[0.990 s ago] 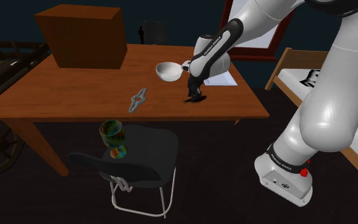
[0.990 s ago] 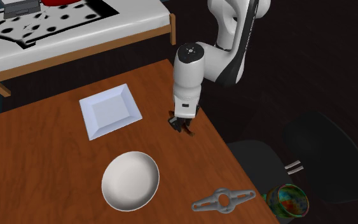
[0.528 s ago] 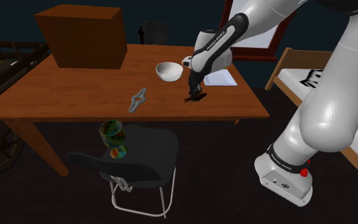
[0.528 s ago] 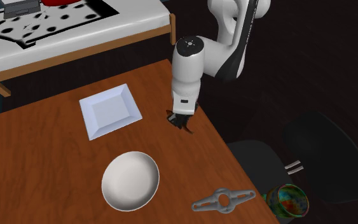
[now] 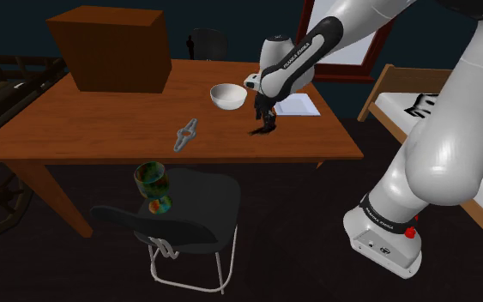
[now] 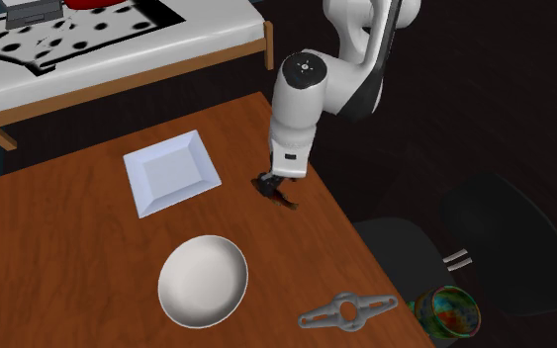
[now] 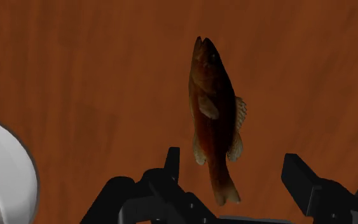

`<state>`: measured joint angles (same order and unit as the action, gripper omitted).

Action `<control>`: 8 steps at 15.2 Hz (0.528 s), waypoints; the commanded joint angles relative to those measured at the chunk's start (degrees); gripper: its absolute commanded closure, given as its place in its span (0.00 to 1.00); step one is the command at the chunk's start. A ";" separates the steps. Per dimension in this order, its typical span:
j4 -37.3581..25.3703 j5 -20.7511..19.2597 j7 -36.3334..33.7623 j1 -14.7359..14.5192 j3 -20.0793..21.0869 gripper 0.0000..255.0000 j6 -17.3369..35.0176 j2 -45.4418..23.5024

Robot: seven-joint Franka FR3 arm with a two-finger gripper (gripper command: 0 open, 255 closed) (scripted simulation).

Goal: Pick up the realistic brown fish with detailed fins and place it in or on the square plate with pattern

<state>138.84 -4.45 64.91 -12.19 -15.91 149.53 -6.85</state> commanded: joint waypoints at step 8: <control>-0.63 -5.37 -2.74 -0.37 -0.89 0.00 4.85 -6.94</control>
<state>138.23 -9.94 62.08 -12.66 -16.85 153.80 -13.20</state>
